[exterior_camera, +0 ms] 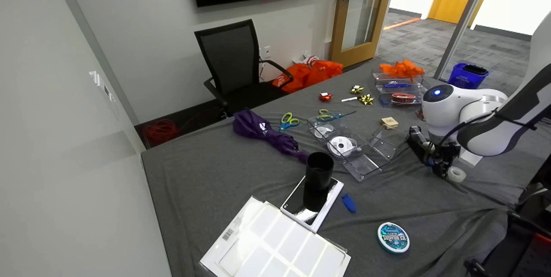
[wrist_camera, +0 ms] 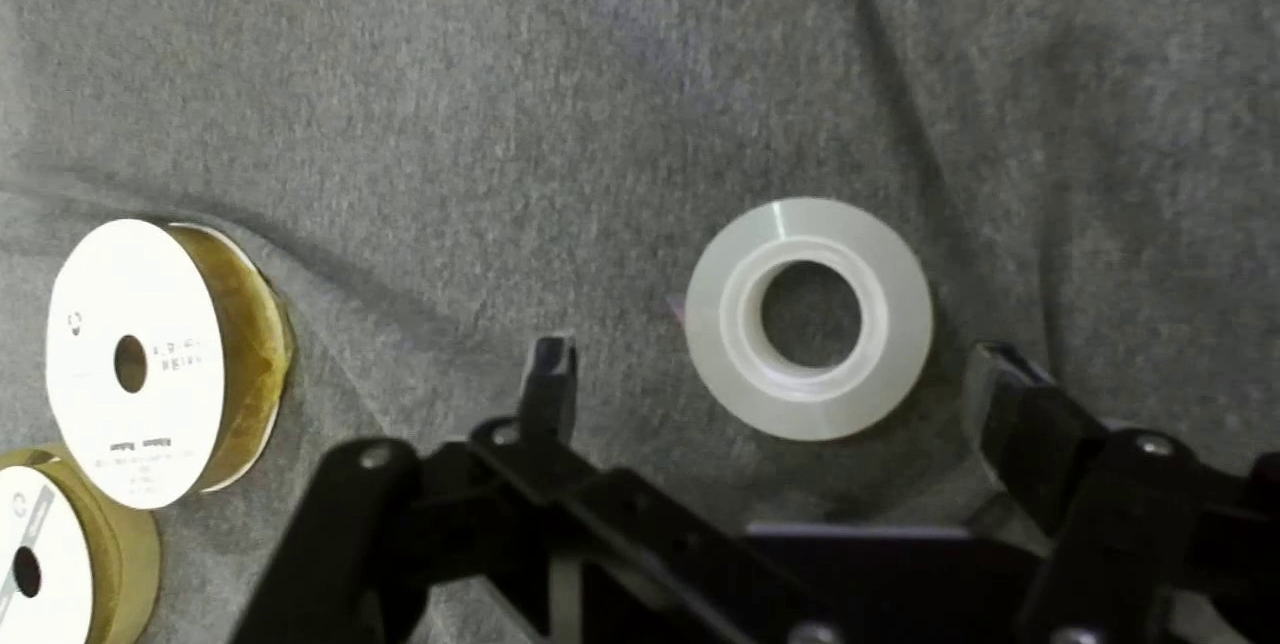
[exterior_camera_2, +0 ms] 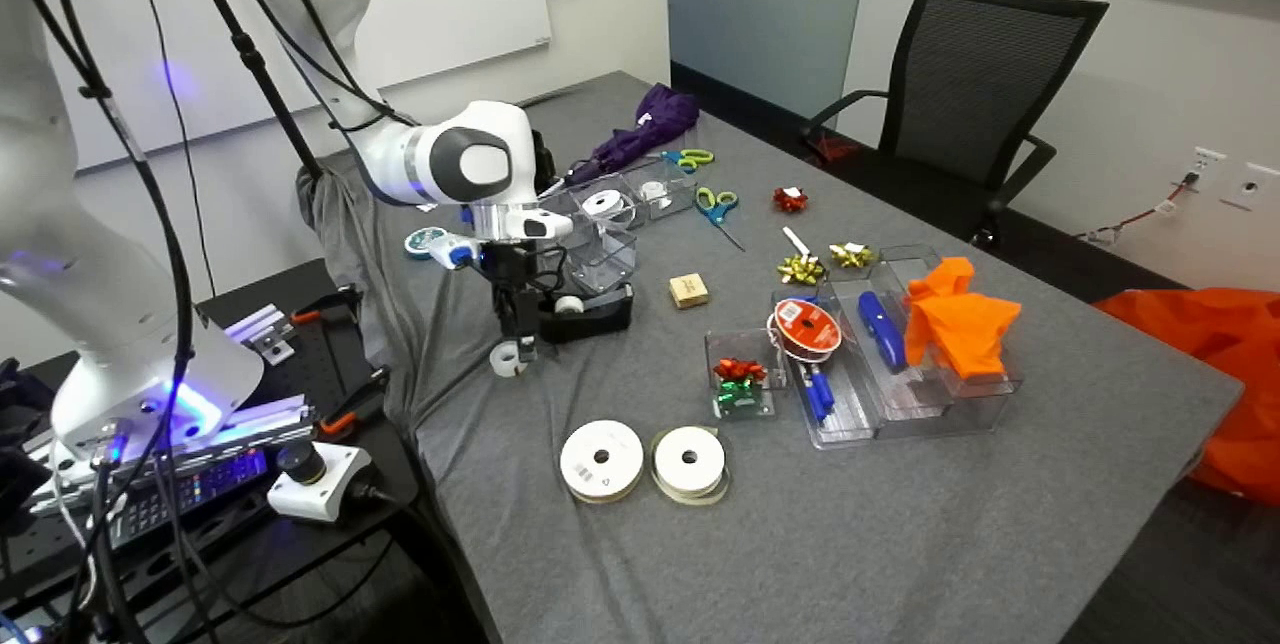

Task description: Remove the tape from the container on the left and put it on the table.

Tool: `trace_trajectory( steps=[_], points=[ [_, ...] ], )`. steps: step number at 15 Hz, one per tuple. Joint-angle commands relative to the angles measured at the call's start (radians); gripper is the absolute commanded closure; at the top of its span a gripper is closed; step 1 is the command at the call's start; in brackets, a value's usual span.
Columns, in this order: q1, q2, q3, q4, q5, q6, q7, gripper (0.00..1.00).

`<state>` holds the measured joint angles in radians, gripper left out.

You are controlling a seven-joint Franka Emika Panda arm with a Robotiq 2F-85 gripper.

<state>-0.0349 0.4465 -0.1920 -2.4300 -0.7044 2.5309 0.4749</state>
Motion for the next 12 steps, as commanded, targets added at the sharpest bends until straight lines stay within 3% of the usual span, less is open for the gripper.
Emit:
trace_trajectory(
  steps=[1,6,12],
  points=[
    [0.040,-0.097,0.011,-0.081,0.057,-0.015,-0.036,0.00],
    [0.079,-0.287,0.076,-0.185,0.154,-0.017,-0.088,0.00],
    [0.059,-0.524,0.174,-0.241,0.625,-0.067,-0.521,0.00]
  ],
)
